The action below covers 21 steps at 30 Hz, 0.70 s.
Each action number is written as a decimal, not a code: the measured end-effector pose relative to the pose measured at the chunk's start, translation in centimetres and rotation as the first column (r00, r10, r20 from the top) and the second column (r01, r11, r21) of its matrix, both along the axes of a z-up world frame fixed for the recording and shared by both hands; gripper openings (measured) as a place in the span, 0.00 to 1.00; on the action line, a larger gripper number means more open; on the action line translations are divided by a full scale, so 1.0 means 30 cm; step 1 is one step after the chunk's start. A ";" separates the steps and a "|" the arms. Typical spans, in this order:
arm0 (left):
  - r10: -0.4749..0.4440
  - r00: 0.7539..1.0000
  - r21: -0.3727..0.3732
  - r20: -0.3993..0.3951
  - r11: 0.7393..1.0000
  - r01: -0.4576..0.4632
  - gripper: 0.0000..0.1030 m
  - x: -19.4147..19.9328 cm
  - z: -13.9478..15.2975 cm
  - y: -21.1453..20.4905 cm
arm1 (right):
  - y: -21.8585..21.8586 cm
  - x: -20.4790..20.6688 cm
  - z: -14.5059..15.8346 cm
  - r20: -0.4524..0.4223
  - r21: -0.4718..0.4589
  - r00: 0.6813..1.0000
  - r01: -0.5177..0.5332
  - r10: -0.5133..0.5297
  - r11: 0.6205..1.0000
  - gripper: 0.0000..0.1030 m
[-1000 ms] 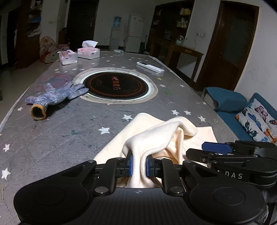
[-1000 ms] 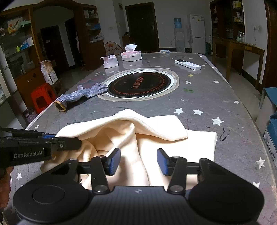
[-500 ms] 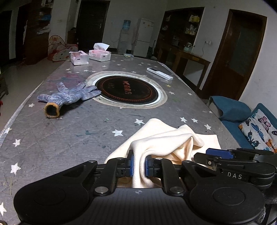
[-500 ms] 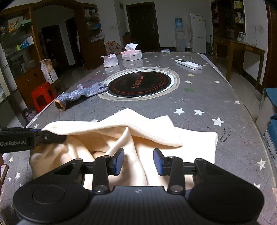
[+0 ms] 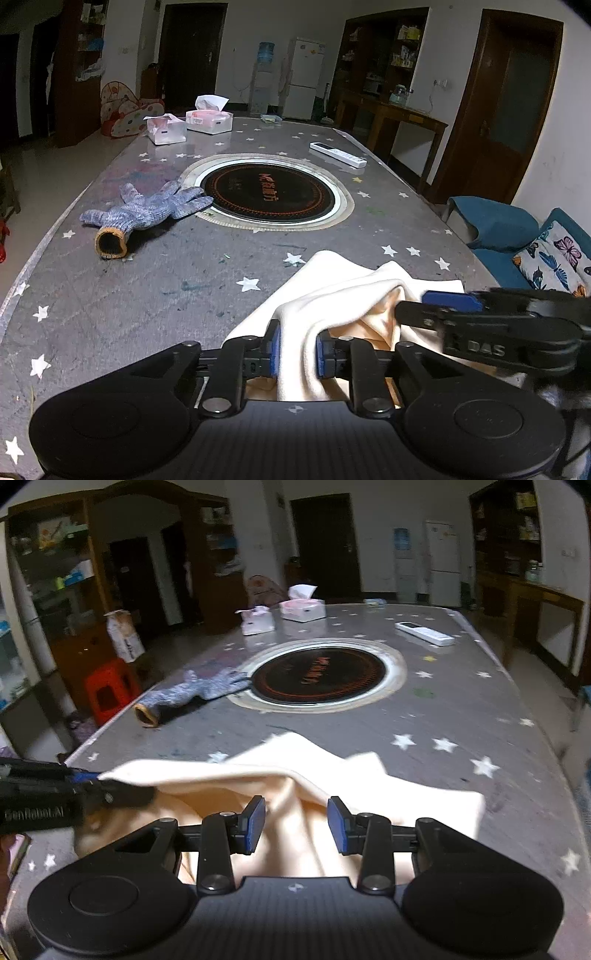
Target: Fold clothes
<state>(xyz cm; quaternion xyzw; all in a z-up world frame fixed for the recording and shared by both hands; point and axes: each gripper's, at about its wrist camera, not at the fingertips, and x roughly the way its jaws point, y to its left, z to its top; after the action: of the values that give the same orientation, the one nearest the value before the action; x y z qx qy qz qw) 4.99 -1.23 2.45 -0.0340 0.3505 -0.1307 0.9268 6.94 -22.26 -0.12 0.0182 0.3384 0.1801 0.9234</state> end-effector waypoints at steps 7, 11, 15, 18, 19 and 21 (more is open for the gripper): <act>0.017 1.000 0.031 0.005 0.999 -0.017 0.38 0.000 0.016 -0.008 | 0.021 0.066 -0.068 -0.073 0.045 0.997 -0.022 0.025 0.999 0.22; 0.007 1.000 0.043 0.011 0.999 -0.007 0.44 -0.004 0.025 -0.027 | -0.014 0.023 -0.046 -0.037 0.061 0.999 -0.007 0.010 0.998 0.09; -0.011 1.000 0.050 0.003 0.999 0.011 0.50 -0.007 0.026 -0.061 | -0.058 -0.041 -0.013 0.003 0.053 1.000 0.015 -0.015 0.998 0.08; -0.023 1.000 0.061 0.003 0.998 0.023 0.55 -0.013 0.027 -0.086 | -0.088 -0.089 0.010 0.027 0.047 0.999 0.028 -0.029 0.998 0.08; -0.027 1.000 0.063 0.003 0.998 0.027 0.56 -0.016 0.027 -0.094 | -0.098 -0.105 0.017 0.033 0.044 0.999 0.034 -0.035 0.998 0.08; -0.030 1.000 0.073 0.003 0.997 0.030 0.57 -0.022 0.026 -0.107 | -0.117 -0.138 0.027 0.048 0.036 0.998 0.045 -0.047 0.998 0.08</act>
<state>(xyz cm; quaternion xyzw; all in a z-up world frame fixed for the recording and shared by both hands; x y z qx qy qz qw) 4.33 -4.44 3.24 0.0055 0.3538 -0.1318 0.9260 2.79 -25.77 0.70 0.0379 0.3121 0.1650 0.9349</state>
